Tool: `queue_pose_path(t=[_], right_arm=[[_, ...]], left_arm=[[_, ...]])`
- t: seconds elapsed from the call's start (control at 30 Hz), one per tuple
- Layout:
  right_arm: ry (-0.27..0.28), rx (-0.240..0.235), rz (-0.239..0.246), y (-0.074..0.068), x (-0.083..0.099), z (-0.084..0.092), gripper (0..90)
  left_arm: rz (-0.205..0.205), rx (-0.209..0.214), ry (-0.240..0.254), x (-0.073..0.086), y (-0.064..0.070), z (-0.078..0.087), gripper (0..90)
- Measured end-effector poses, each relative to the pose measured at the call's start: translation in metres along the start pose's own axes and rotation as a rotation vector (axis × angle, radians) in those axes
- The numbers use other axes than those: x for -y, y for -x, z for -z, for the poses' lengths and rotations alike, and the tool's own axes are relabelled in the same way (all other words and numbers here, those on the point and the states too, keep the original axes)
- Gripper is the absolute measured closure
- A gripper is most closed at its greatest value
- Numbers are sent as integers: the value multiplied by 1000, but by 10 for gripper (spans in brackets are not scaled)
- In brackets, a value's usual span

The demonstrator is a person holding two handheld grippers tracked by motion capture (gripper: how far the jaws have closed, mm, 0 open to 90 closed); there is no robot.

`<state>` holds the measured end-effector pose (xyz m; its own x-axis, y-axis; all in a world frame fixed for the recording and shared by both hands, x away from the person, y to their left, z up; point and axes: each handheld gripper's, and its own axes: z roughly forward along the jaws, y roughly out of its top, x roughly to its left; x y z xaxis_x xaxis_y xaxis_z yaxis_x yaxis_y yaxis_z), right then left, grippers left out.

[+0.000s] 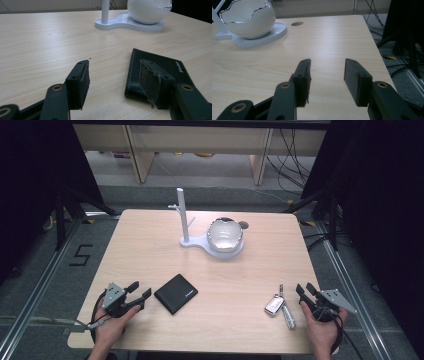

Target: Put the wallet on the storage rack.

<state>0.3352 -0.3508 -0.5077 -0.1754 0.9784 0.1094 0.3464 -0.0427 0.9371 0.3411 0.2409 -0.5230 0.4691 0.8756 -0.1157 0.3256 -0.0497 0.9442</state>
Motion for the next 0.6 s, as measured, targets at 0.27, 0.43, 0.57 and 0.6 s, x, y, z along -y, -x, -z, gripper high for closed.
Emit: queue_pose_path(t=[0.27, 0.43, 0.57, 0.6], right_arm=[[-25, -9, 6, 1, -1, -4, 544], [-25, -15, 10, 1, -4, -4, 536], [-23, -16, 22, 0, -8, -1, 526], [-22, -18, 21, -1, -8, 0, 525]], left_arm=[[-146, 57, -22, -27, 10, -3, 377], [-282, 110, -99, -46, 11, -6, 323], [-410, 212, -189, -62, 9, -14, 329], [-436, 230, -223, -63, 9, -15, 330]])
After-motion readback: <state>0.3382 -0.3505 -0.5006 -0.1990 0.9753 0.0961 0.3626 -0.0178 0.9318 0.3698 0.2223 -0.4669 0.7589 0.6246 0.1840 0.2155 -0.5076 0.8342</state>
